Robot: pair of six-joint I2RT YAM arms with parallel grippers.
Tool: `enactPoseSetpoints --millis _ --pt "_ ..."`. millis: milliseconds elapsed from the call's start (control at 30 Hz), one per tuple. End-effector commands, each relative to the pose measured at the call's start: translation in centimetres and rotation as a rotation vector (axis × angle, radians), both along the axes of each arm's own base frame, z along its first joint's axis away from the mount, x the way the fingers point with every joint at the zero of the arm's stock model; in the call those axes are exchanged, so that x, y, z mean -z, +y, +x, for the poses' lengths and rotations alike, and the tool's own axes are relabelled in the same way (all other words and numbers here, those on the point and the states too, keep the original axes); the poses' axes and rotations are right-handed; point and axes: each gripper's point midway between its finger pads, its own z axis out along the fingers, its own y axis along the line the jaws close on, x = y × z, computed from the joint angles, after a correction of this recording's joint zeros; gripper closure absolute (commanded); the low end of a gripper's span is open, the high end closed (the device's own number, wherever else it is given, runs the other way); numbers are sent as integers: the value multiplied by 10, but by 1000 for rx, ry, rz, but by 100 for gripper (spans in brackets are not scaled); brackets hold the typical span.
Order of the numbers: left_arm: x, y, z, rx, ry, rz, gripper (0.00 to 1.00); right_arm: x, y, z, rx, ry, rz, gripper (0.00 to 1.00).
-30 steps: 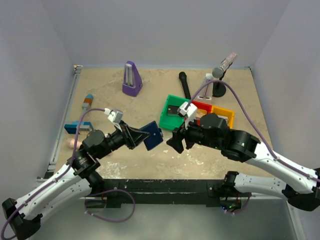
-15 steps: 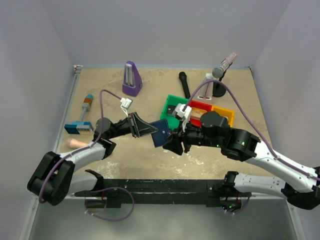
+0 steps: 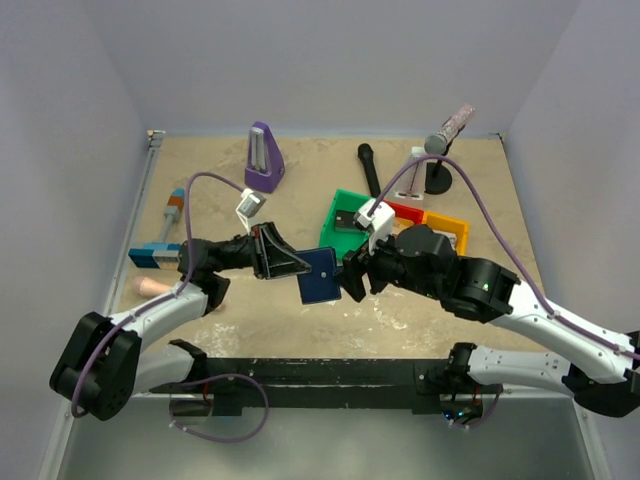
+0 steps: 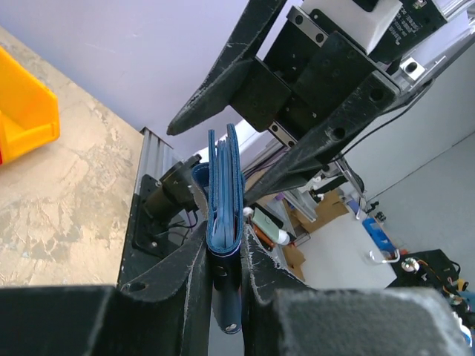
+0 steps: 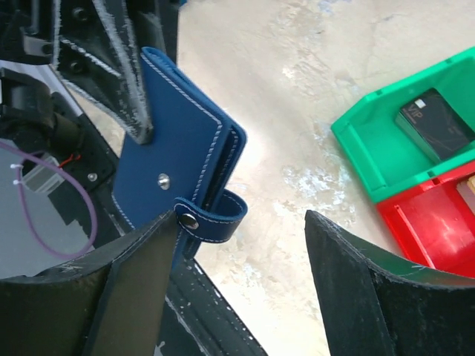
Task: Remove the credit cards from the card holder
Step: Open the card holder at the center of the board.
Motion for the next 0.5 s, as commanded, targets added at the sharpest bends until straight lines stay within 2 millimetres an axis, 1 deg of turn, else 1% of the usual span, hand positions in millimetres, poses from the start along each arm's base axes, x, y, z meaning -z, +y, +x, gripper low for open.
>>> enactPoseSetpoints --millis 0,200,400,467 --pt "-56 16 -35 34 -361 -161 100 -23 -16 19 113 -82 5 29" --pt "-65 21 -47 53 -411 -172 100 -11 -27 24 164 -42 -19 32" --pt "-77 26 -61 76 -454 -185 100 -18 -40 28 201 -37 13 32" --pt "-81 27 -64 82 -463 -188 100 -31 -35 21 148 -63 87 30"
